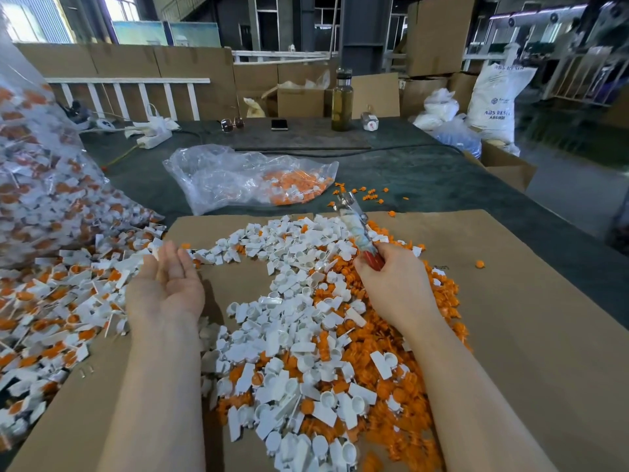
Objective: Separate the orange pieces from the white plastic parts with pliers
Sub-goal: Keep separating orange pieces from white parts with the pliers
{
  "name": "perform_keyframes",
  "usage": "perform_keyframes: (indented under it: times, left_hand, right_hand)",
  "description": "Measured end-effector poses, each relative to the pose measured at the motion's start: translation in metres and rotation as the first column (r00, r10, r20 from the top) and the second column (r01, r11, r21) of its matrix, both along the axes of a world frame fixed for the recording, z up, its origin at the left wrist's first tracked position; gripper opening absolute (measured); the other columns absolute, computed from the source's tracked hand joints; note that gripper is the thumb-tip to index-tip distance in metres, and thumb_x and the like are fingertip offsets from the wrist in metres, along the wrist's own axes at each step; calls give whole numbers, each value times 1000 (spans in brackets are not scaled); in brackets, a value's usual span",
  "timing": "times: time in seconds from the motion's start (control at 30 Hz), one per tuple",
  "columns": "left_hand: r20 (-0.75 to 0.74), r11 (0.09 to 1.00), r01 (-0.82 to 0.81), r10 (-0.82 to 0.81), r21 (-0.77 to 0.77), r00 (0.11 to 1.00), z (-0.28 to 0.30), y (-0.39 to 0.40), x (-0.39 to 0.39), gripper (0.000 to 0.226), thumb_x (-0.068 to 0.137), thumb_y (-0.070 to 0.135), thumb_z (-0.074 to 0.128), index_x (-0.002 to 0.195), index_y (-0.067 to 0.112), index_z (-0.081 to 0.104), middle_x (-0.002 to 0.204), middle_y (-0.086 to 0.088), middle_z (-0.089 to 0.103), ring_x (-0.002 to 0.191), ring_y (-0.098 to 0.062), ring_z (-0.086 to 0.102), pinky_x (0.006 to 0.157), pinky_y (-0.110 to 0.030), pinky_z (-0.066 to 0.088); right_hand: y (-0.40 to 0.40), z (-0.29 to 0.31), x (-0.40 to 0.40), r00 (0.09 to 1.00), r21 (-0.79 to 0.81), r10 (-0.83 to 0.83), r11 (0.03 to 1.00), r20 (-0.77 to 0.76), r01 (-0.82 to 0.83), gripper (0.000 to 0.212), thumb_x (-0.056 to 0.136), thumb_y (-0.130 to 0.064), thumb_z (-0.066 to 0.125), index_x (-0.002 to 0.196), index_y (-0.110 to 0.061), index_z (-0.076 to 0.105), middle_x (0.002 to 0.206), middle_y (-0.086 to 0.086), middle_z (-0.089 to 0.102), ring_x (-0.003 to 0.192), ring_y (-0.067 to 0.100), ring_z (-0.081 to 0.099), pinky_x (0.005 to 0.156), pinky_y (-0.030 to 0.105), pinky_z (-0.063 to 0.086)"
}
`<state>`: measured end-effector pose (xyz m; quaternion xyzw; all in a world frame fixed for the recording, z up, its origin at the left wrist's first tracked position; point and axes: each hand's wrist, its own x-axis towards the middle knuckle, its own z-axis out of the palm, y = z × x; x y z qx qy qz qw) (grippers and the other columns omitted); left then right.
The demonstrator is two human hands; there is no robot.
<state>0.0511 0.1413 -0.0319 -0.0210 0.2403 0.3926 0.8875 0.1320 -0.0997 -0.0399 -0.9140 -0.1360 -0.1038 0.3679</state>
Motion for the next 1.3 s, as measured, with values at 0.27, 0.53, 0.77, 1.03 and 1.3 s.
perform_keyframes:
  times: [0.27,0.53,0.77,1.03,1.3]
  left_hand:
    - [-579,691,507,-156,515,801,10,-29,9,22,84,18,75,104,21,68,90,4,78,80,-6,73,69,-23,57]
    - [-677,-306,778,384,548,628,0,-84,25,25,86,35,75,110,31,73,96,16,63,79,2,60,73,-16,46]
    - [-590,-443,829,585,342,556,-9,-87,33,24,91,37,69,110,24,75,103,2,52,99,-19,56,82,-26,43]
    - [-547,-448,812,600,374,583,-12,-88,31,4,91,24,68,93,23,71,96,5,56,87,-12,51,72,-23,39]
    - [-595,-331,818,566,470,571,-9,-88,33,16,91,24,67,77,29,59,89,8,61,76,-6,53,57,-14,33]
  right_hand:
    - [-3,-5,6,995,-123,-99,988,-24,96,27,95,-33,52,70,-25,48,65,-5,54,55,8,51,43,20,29]
    - [-3,-9,6,991,-292,-73,956,-110,38,20,91,-40,58,88,-20,58,75,-3,56,68,14,56,50,26,40]
    - [-2,-7,3,994,-383,-74,923,-84,36,13,85,-34,65,93,-26,59,76,-9,54,66,11,52,47,24,38]
    - [5,-9,-2,994,-439,-104,895,-27,82,8,82,-20,61,84,-26,58,69,-7,53,58,10,51,42,22,34]
    - [4,-15,0,993,-428,-100,896,58,115,18,90,-39,58,84,-26,47,72,-9,44,57,8,43,43,24,30]
